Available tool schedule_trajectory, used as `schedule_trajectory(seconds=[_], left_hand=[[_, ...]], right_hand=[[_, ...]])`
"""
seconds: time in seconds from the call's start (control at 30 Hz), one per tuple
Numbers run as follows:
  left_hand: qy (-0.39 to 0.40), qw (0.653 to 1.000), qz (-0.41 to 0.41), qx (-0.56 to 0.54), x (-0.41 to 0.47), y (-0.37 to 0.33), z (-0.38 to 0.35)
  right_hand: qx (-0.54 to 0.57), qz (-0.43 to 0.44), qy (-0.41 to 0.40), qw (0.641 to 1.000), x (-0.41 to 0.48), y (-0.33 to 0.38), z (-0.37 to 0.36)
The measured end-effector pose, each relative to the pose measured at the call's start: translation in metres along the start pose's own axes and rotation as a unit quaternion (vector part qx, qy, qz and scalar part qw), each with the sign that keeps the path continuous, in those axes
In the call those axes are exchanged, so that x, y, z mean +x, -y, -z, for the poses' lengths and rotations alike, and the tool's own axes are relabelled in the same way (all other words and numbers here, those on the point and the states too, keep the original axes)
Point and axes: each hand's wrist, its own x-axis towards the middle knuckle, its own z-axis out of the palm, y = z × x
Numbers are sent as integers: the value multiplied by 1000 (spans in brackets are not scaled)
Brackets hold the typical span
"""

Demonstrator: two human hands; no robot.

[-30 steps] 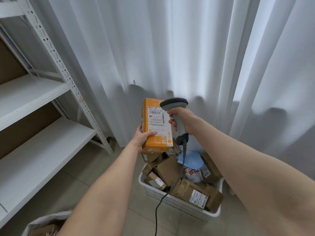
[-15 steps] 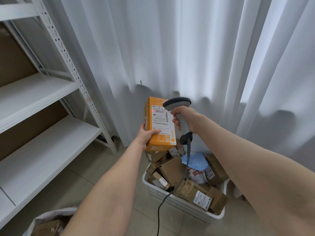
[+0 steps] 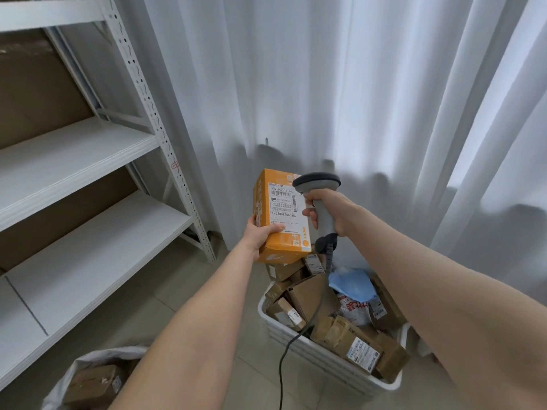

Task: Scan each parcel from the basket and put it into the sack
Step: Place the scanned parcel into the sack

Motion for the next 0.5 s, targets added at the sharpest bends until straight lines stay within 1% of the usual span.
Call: schedule_trajectory(seconds=[0.23,0.5], left_hand=[[-51,999,14,4,-5,9,77],[-166,985,36,-17,-38,40,168]], right_hand=[[58,-3,10,998,24,-35,-63],[9,-47,115,992,38,-78,-170]])
